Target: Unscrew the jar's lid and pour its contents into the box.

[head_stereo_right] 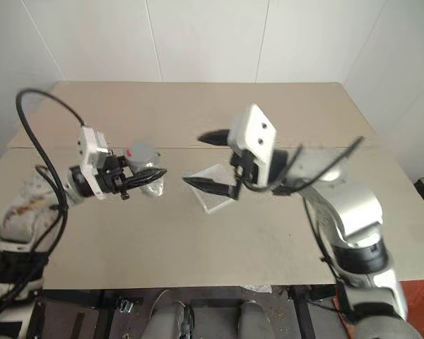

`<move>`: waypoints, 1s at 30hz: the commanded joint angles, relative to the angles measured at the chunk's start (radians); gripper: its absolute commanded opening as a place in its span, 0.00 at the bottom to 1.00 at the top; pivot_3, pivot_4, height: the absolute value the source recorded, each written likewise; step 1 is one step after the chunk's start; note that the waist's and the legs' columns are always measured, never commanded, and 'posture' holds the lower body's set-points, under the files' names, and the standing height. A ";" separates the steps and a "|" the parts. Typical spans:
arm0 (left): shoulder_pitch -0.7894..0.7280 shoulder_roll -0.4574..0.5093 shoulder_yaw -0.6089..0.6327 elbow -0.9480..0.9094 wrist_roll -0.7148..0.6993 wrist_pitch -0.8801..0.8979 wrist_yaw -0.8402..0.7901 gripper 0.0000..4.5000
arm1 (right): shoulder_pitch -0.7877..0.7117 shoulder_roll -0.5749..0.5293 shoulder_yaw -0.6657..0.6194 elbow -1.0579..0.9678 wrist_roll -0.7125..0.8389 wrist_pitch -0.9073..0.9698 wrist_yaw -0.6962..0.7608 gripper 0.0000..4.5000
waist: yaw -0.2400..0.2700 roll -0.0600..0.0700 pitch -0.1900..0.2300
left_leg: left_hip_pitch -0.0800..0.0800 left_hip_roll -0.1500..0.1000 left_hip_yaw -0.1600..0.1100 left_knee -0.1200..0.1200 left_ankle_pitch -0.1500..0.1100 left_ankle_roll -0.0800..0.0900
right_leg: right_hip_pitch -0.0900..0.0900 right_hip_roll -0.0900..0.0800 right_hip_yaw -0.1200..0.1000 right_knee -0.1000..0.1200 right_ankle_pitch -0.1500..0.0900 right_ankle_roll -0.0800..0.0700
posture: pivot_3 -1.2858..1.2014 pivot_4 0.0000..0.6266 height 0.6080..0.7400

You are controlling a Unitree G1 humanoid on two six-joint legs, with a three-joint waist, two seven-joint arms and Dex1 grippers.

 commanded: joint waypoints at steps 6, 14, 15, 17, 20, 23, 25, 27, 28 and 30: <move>-0.145 -0.071 -0.073 0.124 -0.003 -0.069 -0.170 0.44 | -0.189 0.149 0.056 0.146 0.006 0.158 -0.117 1.00 | 0.003 0.000 0.000 | -0.005 -0.001 -0.001 0.000 0.000 0.000 | -0.002 0.000 -0.002 0.001 0.000 0.000 | 0.52 0.24 1.00; -0.166 -0.102 -0.063 0.152 0.012 -0.113 -0.190 0.44 | -0.201 0.184 0.055 0.199 0.005 0.181 -0.116 0.96 | -0.005 0.000 0.000 | -0.006 -0.001 -0.001 0.000 0.000 0.000 | -0.003 0.000 -0.002 0.001 0.000 0.000 | 0.52 0.24 1.00; -0.166 -0.100 -0.062 0.149 0.011 -0.113 -0.193 0.44 | -0.204 0.189 0.049 0.205 0.007 0.178 -0.116 0.91 | -0.006 0.000 0.000 | -0.006 -0.001 -0.001 0.000 0.000 0.000 | -0.003 0.000 -0.002 0.001 0.000 0.000 | 0.52 0.24 1.00; -0.165 -0.097 -0.059 0.141 0.010 -0.113 -0.195 0.44 | -0.211 0.202 0.028 0.218 0.023 0.176 -0.112 0.79 | -0.007 0.000 0.000 | -0.006 0.000 -0.001 0.000 0.000 0.000 | -0.003 0.000 -0.002 0.001 0.000 0.000 | 0.52 0.24 1.00; -0.166 -0.092 -0.053 0.135 -0.001 -0.099 -0.204 0.44 | -0.216 0.210 0.017 0.242 0.026 0.137 -0.089 0.61 | -0.007 0.000 0.000 | -0.006 0.000 -0.001 0.000 0.000 0.000 | -0.003 0.000 -0.002 0.001 0.000 0.000 | 0.52 0.24 1.00; -0.165 -0.078 -0.054 0.126 -0.024 -0.081 -0.249 0.44 | -0.221 0.231 0.000 0.304 0.044 0.045 -0.010 0.61 | -0.008 0.000 0.000 | -0.006 0.000 -0.001 0.000 0.000 0.000 | -0.003 0.000 -0.002 0.001 0.000 0.000 | 0.52 0.24 1.00; -0.167 -0.062 -0.052 0.123 -0.065 -0.047 -0.311 0.44 | -0.230 0.229 0.016 0.373 0.063 -0.055 0.164 0.61 | -0.008 0.000 0.000 | -0.006 0.000 -0.001 0.000 0.000 0.000 | -0.003 0.000 -0.002 0.001 0.000 0.000 | 0.52 0.24 1.00; -0.175 -0.041 -0.058 0.123 -0.099 -0.019 -0.393 0.44 | -0.242 0.219 0.040 0.445 0.085 -0.150 0.390 0.61 | -0.009 0.000 0.000 | -0.006 0.000 -0.001 0.000 0.000 0.000 | -0.003 0.000 -0.002 0.000 0.000 0.000 | 0.52 0.24 1.00; -0.178 -0.035 -0.061 0.124 -0.107 -0.011 -0.420 0.44 | -0.249 0.219 0.046 0.474 0.091 -0.181 0.470 0.61 | -0.008 0.000 0.000 | -0.006 0.000 -0.001 0.000 0.000 0.000 | -0.003 0.000 -0.002 0.000 0.000 0.001 | 0.52 0.24 1.00; -0.194 -0.025 -0.069 0.118 -0.131 0.016 -0.480 0.44 | -0.294 0.242 0.045 0.576 0.126 -0.214 0.656 0.61 | -0.008 0.000 0.001 | -0.006 0.000 -0.001 0.000 0.000 0.000 | -0.003 0.000 -0.002 0.001 0.001 0.001 | 0.52 0.24 1.00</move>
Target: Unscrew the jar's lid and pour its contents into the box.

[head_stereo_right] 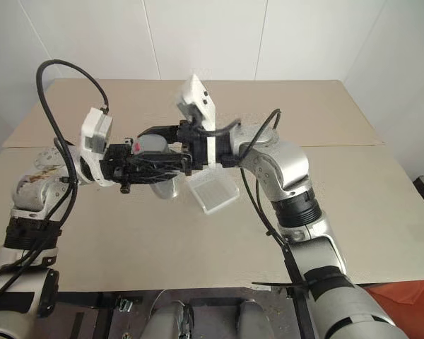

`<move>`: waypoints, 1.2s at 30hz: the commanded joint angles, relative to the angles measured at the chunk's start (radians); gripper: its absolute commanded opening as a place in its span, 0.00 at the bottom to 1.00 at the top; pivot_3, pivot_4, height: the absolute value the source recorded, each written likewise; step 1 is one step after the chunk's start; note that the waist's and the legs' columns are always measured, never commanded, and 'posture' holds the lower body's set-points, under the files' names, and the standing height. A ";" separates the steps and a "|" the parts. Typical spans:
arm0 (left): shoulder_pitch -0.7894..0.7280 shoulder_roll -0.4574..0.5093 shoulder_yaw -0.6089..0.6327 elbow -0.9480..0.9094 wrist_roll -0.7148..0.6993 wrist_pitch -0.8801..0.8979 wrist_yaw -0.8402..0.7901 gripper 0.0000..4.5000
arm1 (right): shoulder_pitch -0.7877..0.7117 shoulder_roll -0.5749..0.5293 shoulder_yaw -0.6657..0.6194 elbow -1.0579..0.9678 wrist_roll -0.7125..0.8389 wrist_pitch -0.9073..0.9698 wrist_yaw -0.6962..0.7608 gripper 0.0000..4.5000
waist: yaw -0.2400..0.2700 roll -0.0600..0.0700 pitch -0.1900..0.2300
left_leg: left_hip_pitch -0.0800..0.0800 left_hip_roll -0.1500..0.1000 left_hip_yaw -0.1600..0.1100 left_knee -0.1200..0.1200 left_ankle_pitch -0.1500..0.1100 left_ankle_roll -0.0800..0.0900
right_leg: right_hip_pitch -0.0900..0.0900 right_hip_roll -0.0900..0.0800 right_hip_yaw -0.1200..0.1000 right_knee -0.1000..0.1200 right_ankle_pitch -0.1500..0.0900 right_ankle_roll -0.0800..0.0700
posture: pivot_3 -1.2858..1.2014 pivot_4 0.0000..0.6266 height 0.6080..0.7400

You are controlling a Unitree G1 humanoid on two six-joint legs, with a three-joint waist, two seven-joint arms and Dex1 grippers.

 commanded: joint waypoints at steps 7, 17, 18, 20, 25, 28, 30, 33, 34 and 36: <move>-0.055 0.030 -0.027 -0.034 -0.067 0.015 -0.126 0.44 | -0.197 0.047 0.052 0.334 0.043 -0.283 0.384 0.61 | -0.004 0.000 0.000 | 0.001 0.001 0.000 -0.001 0.000 0.000 | 0.000 0.001 0.000 0.001 0.000 0.000 | 0.52 0.24 1.00; -0.016 0.009 0.041 0.030 -0.011 -0.047 -0.022 0.44 | 0.014 -0.064 -0.074 0.007 -0.014 -0.180 0.078 0.99 | 0.015 0.000 0.000 | -0.002 0.000 -0.001 0.000 0.000 0.000 | 0.000 0.000 -0.001 0.000 0.000 0.000 | 0.52 0.24 1.00; -0.013 0.005 0.046 0.038 -0.004 -0.055 -0.009 0.44 | 0.044 -0.076 -0.078 -0.056 -0.017 -0.154 0.032 0.99 | 0.015 0.000 0.001 | -0.002 0.000 -0.001 0.000 0.000 0.000 | -0.001 0.000 -0.001 0.000 0.000 0.000 | 0.52 0.24 1.00; -0.008 -0.001 0.048 0.051 0.009 -0.077 0.003 0.44 | 0.095 -0.086 -0.083 -0.177 -0.013 -0.098 -0.070 0.99 | 0.012 0.000 0.001 | -0.002 0.000 -0.001 0.000 0.000 0.000 | -0.001 0.000 -0.001 0.000 0.000 0.000 | 0.52 0.24 1.00; -0.017 -0.024 0.036 0.070 0.028 -0.091 0.017 0.44 | 0.117 -0.042 -0.038 -0.335 -0.044 0.031 -0.300 0.99 | -0.005 0.000 0.001 | -0.002 0.001 -0.001 0.000 0.000 -0.001 | -0.002 0.001 -0.001 0.002 0.000 0.000 | 0.52 0.24 1.00; -0.025 -0.032 0.028 0.078 0.038 -0.099 0.015 0.44 | 0.092 -0.002 0.004 -0.326 -0.093 0.065 -0.390 0.99 | -0.003 0.000 0.001 | -0.002 0.000 -0.001 0.000 0.000 -0.001 | -0.002 0.001 0.000 0.002 0.000 0.000 | 0.52 0.24 1.00; -0.028 -0.034 0.027 0.079 0.040 -0.099 0.013 0.44 | 0.080 0.014 0.035 -0.301 -0.135 0.063 -0.422 0.99 | -0.001 0.000 0.001 | -0.002 0.000 -0.001 0.000 0.000 -0.001 | -0.002 0.000 0.000 0.002 0.000 0.000 | 0.52 0.24 1.00; -0.030 -0.033 0.027 0.078 0.043 -0.099 0.009 0.44 | 0.048 0.046 0.036 -0.236 -0.157 0.075 -0.460 0.99 | 0.000 0.000 0.001 | -0.002 0.000 -0.001 0.000 0.000 -0.001 | -0.002 0.000 0.000 0.001 0.000 0.000 | 0.52 0.24 1.00; -0.029 -0.031 0.028 0.075 0.043 -0.098 0.008 0.44 | 0.042 0.047 0.021 -0.221 -0.155 0.077 -0.461 0.99 | 0.001 0.000 0.001 | -0.002 0.000 -0.001 0.000 0.000 -0.001 | -0.002 0.000 0.000 0.001 0.000 0.000 | 0.52 0.24 1.00; -0.026 -0.025 0.031 0.071 0.045 -0.098 0.007 0.44 | 0.040 0.035 -0.006 -0.209 -0.146 0.075 -0.451 0.99 | 0.003 0.000 0.001 | -0.002 0.000 -0.001 0.000 0.000 0.000 | -0.002 0.000 -0.001 0.001 0.000 0.000 | 0.52 0.24 1.00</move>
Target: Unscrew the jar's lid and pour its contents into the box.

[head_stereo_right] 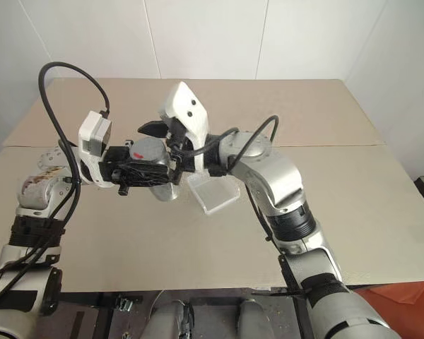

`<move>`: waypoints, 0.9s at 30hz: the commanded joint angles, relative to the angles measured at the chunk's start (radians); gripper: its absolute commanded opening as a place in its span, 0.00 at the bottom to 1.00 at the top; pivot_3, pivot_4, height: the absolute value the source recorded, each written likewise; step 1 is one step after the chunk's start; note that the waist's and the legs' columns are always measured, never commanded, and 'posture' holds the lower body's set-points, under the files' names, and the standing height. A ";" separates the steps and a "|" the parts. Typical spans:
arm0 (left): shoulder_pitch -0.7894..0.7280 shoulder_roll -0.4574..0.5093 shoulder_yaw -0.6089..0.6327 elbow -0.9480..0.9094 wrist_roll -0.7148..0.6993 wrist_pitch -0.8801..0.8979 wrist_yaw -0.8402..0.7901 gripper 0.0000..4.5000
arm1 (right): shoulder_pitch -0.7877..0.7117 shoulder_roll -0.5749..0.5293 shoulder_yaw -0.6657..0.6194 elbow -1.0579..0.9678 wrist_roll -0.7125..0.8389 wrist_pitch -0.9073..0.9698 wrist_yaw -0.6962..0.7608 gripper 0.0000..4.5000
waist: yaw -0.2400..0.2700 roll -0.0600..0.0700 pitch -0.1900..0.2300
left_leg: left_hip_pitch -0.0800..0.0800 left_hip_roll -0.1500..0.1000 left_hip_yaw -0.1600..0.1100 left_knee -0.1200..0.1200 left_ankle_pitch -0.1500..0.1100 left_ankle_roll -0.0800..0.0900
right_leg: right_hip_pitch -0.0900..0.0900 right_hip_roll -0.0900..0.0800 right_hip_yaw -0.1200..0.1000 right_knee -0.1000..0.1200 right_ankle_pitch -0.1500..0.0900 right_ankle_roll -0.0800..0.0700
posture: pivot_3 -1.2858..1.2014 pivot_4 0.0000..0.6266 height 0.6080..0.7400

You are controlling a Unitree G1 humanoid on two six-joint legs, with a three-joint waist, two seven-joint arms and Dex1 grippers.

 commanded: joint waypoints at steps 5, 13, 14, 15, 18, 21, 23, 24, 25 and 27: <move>-0.014 0.029 0.021 -0.035 -0.003 -0.012 -0.021 0.44 | 0.006 -0.102 -0.114 0.018 0.028 -0.034 0.042 0.99 | 0.000 0.000 0.000 | 0.000 0.000 0.000 0.000 0.000 0.000 | 0.000 0.000 0.000 -0.001 0.000 0.000 | 0.52 0.24 1.00; 0.016 0.076 0.038 -0.064 -0.022 0.002 -0.040 0.44 | 0.052 -0.243 -0.194 0.049 0.064 -0.084 0.109 0.99 | 0.003 0.000 0.000 | 0.000 0.000 0.000 0.000 0.000 0.000 | 0.001 0.000 0.000 -0.001 0.000 0.000 | 0.52 0.24 1.00; 0.018 0.077 0.039 -0.067 -0.022 0.002 -0.040 0.44 | 0.056 -0.246 -0.194 0.046 0.065 -0.086 0.113 0.99 | 0.002 0.000 0.000 | 0.000 0.000 0.000 0.000 0.000 0.001 | 0.001 -0.001 0.000 -0.001 0.000 0.000 | 0.52 0.24 1.00; 0.021 0.076 0.040 -0.069 -0.022 0.003 -0.040 0.44 | 0.059 -0.247 -0.195 0.039 0.066 -0.084 0.118 0.99 | 0.001 0.000 0.000 | 0.000 0.000 0.000 0.000 0.000 0.001 | 0.001 0.000 0.000 -0.001 0.000 0.000 | 0.52 0.24 1.00; 0.019 0.066 0.037 -0.068 -0.018 0.003 -0.033 0.44 | 0.071 -0.241 -0.183 0.000 0.070 -0.084 0.136 0.99 | -0.007 0.000 0.000 | 0.000 0.001 0.000 -0.001 0.000 0.001 | 0.000 0.000 0.000 -0.001 0.000 0.000 | 0.52 0.24 1.00; 0.008 0.044 0.029 -0.057 -0.009 -0.002 -0.024 0.44 | 0.074 -0.219 -0.165 -0.073 0.100 -0.065 0.151 0.99 | -0.005 0.000 0.000 | 0.000 0.001 0.000 -0.001 0.000 0.001 | 0.000 0.000 0.000 -0.001 0.000 0.000 | 0.52 0.24 1.00; 0.000 0.030 0.022 -0.046 0.000 -0.007 -0.018 0.44 | 0.070 -0.195 -0.155 -0.122 0.126 -0.046 0.151 0.99 | -0.003 0.000 0.000 | 0.000 0.001 0.000 -0.001 0.000 0.001 | 0.000 0.000 0.000 -0.001 0.000 0.000 | 0.52 0.24 1.00; -0.005 0.023 0.018 -0.040 0.004 -0.011 -0.017 0.44 | 0.065 -0.181 -0.147 -0.142 0.135 -0.036 0.145 0.99 | -0.002 0.000 0.000 | 0.000 0.001 0.000 -0.001 0.000 0.001 | 0.000 0.000 0.000 -0.001 0.000 0.000 | 0.52 0.24 1.00; -0.009 0.016 0.015 -0.034 0.009 -0.014 -0.016 0.44 | 0.060 -0.167 -0.138 -0.158 0.139 -0.029 0.135 0.99 | -0.002 0.000 0.000 | 0.000 0.001 0.000 0.000 0.000 0.001 | 0.000 0.000 0.000 -0.001 0.000 0.000 | 0.52 0.24 1.00; -0.018 0.003 0.008 -0.020 0.017 -0.020 -0.015 0.44 | 0.047 -0.139 -0.103 -0.176 0.121 -0.026 0.110 0.99 | -0.002 0.000 0.000 | 0.000 0.001 0.000 0.000 0.000 0.001 | 0.000 0.000 0.000 -0.001 0.000 0.000 | 0.52 0.24 1.00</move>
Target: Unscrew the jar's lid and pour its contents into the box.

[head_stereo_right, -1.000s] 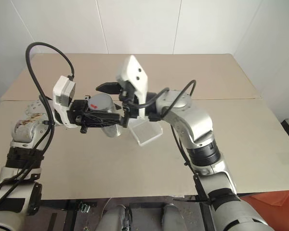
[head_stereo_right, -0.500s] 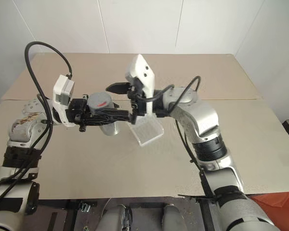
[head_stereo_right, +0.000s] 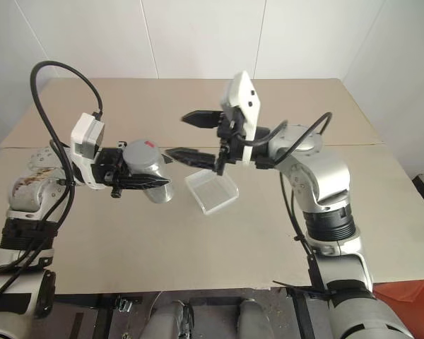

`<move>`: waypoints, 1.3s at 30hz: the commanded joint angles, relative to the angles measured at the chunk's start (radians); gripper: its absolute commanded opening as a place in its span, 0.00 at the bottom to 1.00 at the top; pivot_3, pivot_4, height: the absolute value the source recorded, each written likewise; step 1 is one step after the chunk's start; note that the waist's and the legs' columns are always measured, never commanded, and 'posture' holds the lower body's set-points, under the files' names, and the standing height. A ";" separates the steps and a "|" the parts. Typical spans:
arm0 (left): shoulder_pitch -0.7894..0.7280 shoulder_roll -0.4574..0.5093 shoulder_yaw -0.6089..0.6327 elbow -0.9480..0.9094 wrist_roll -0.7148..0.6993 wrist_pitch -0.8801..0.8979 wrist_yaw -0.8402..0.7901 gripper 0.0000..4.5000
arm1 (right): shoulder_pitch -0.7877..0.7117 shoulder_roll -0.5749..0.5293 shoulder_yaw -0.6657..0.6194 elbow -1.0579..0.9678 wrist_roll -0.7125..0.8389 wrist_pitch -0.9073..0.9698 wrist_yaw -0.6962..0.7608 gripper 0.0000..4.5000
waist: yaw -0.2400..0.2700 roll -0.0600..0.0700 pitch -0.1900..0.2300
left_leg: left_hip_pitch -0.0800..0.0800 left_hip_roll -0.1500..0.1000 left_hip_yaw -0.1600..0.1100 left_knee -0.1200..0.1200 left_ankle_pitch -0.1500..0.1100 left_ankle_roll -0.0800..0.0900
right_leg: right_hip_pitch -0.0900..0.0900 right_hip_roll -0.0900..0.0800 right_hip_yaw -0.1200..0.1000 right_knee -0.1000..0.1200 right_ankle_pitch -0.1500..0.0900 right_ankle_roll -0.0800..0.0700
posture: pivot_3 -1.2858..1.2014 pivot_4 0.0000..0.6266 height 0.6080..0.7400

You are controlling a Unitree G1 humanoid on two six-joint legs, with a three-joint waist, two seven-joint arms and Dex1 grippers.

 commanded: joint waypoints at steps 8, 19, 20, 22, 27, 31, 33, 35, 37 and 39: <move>-0.057 -0.020 -0.005 0.027 0.007 -0.023 -0.013 0.44 | -0.098 0.109 0.140 0.010 -0.132 0.016 -0.162 0.99 | 0.000 0.000 0.000 | 0.000 0.000 0.000 0.000 0.000 0.000 | 0.000 0.000 0.000 0.000 0.000 0.000 | 0.52 0.24 1.00; -0.034 0.007 0.013 0.010 0.003 -0.021 -0.021 0.44 | -0.075 0.039 0.001 0.037 -0.047 0.047 -0.125 0.99 | 0.001 0.000 0.000 | 0.000 0.000 0.000 0.000 0.000 0.000 | 0.000 0.000 0.000 0.000 0.000 0.000 | 0.52 0.24 1.00; -0.032 0.009 0.013 0.009 0.002 -0.021 -0.021 0.44 | -0.068 0.027 -0.003 0.033 -0.039 0.046 -0.120 0.99 | 0.002 0.000 0.000 | 0.000 0.000 0.000 0.000 0.000 0.000 | 0.000 0.000 0.000 0.000 0.000 0.000 | 0.52 0.24 1.00; -0.029 0.013 0.014 0.009 0.000 -0.021 -0.023 0.44 | -0.054 0.005 -0.004 0.021 -0.031 0.041 -0.106 0.99 | 0.001 0.000 0.000 | 0.000 0.000 0.000 0.000 0.000 0.000 | 0.000 0.000 0.000 0.000 0.000 0.000 | 0.52 0.24 1.00; -0.031 0.013 0.011 0.010 -0.001 -0.021 -0.024 0.44 | -0.033 -0.024 0.006 -0.006 -0.014 0.026 -0.070 0.99 | 0.001 0.000 0.000 | 0.000 0.000 0.000 0.000 0.000 0.000 | 0.000 0.000 0.000 0.000 0.000 0.000 | 0.52 0.24 1.00; -0.038 0.008 0.008 0.015 0.002 -0.023 -0.025 0.44 | -0.018 -0.034 0.016 -0.035 -0.001 0.017 -0.035 0.99 | 0.001 0.000 0.000 | 0.000 0.000 0.000 0.000 0.000 0.000 | 0.000 0.000 0.000 0.000 0.000 0.000 | 0.52 0.24 1.00; -0.040 0.006 0.006 0.016 0.003 -0.024 -0.028 0.44 | -0.013 -0.033 0.019 -0.047 0.009 0.014 -0.019 0.99 | 0.001 0.000 0.000 | 0.000 0.000 0.000 0.000 0.000 0.000 | 0.000 0.000 0.000 0.000 0.000 0.000 | 0.52 0.24 1.00; -0.042 0.005 0.004 0.019 0.006 -0.026 -0.032 0.44 | -0.017 -0.026 0.024 -0.053 0.014 0.013 -0.012 0.99 | 0.001 0.000 0.000 | 0.000 0.000 0.000 0.000 0.000 0.000 | 0.000 0.000 0.000 0.000 0.000 0.000 | 0.52 0.24 1.00; -0.045 0.004 0.003 0.023 0.008 -0.028 -0.034 0.44 | -0.026 -0.014 0.033 -0.050 0.009 0.015 -0.018 0.99 | 0.001 0.000 0.000 | 0.000 0.000 0.000 0.000 0.000 0.000 | 0.000 0.000 0.000 0.000 0.000 0.000 | 0.52 0.24 1.00; -0.047 0.003 0.001 0.026 0.010 -0.030 -0.036 0.44 | -0.035 0.003 0.047 -0.043 -0.005 0.017 -0.034 0.99 | 0.000 0.000 0.000 | 0.000 0.000 0.000 0.000 0.000 0.000 | 0.000 0.000 0.000 0.000 0.000 0.000 | 0.52 0.24 1.00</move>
